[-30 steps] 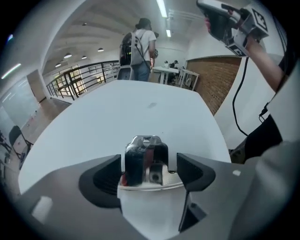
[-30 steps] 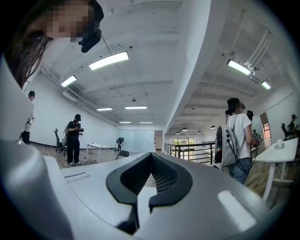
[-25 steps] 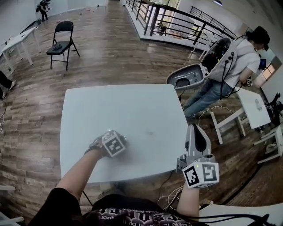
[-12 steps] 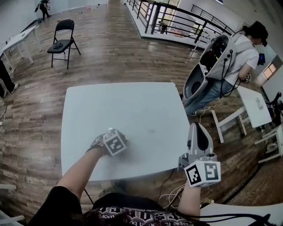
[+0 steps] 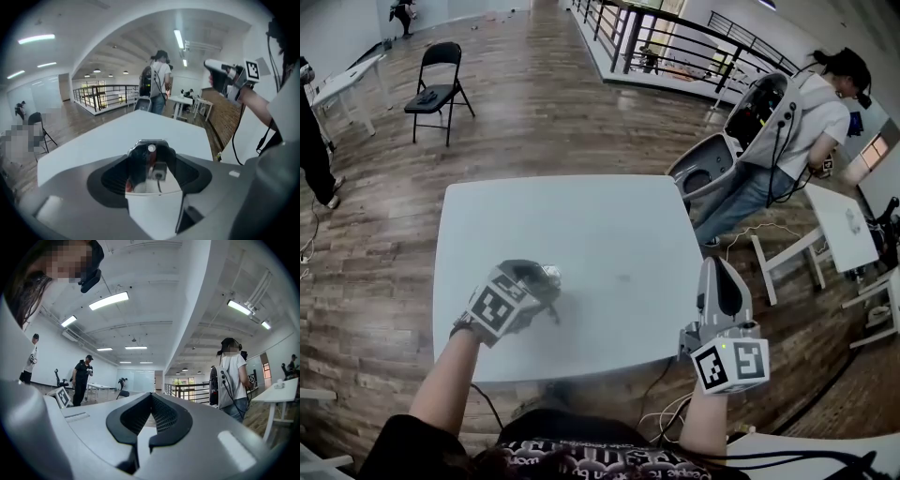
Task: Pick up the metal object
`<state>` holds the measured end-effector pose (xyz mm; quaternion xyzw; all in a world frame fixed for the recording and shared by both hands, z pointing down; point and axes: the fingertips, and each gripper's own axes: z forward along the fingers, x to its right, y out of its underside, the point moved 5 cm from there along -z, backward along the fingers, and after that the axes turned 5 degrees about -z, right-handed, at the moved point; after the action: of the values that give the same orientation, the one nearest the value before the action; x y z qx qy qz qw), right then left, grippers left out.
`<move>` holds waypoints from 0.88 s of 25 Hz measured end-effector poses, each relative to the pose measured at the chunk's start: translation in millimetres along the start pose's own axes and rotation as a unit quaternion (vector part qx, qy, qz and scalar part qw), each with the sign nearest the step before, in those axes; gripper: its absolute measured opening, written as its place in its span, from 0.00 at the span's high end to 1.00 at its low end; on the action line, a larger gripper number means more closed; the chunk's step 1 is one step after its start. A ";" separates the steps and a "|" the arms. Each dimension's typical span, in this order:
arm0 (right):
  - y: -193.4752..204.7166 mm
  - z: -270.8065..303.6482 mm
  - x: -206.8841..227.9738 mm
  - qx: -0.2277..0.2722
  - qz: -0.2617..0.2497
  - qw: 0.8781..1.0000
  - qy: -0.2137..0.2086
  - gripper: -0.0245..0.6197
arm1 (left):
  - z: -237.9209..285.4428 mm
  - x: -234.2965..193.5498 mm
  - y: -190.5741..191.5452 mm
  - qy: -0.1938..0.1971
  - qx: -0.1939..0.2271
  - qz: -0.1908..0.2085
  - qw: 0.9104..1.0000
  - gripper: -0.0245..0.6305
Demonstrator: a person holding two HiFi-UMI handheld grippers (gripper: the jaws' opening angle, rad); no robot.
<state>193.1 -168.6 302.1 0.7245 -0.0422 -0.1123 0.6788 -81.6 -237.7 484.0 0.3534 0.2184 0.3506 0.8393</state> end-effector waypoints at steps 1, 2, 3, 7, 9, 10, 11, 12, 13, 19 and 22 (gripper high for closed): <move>-0.2 1.3 -1.8 0.000 0.000 1.000 -0.002 0.95 | -15.4 -2.2 -9.1 -0.010 0.018 0.000 1.000 0.52; -0.5 2.5 -3.3 0.001 0.000 1.000 -0.005 0.95 | -30.1 -4.1 -17.1 -0.022 0.034 0.002 0.999 0.52; -0.5 3.7 -4.5 0.001 0.001 1.000 -0.008 0.95 | -44.0 -5.9 -23.9 -0.033 0.047 0.002 0.998 0.52; 0.6 6.5 -10.7 -0.002 0.004 1.000 -0.021 0.95 | -99.2 -15.0 -41.9 -0.078 0.100 -0.025 0.992 0.52; 0.3 7.4 -13.4 -0.001 0.004 1.000 -0.026 0.95 | -126.8 -18.5 -48.0 -0.097 0.130 -0.040 0.986 0.52; 0.1 7.7 -13.8 -0.001 0.004 1.000 -0.028 0.95 | -139.7 -19.1 -51.8 -0.105 0.146 -0.046 0.983 0.52; 0.1 7.7 -13.4 -0.001 0.005 1.000 -0.029 0.95 | -151.4 -18.7 -56.4 -0.113 0.161 -0.050 0.979 0.52; 0.1 7.5 -12.1 0.000 0.006 1.000 -0.029 0.95 | -161.2 -17.4 -61.5 -0.122 0.174 -0.050 0.976 0.52; 0.3 7.3 -10.0 0.001 0.007 1.000 -0.029 0.95 | -168.4 -15.5 -66.2 -0.133 0.182 -0.048 0.973 0.52; 4.3 12.6 -7.5 -0.016 -0.001 0.999 -0.029 0.95 | -172.2 -9.5 -73.2 -0.152 0.186 -0.029 0.970 0.52; 3.8 14.6 -16.2 -0.016 0.000 0.999 -0.037 0.95 | -172.3 -7.8 -74.1 -0.151 0.196 -0.036 0.968 0.52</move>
<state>174.5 -179.6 306.8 0.7087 -0.0652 -0.1398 0.6885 -160.4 -205.0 316.8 0.5515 0.1658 0.2129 0.7893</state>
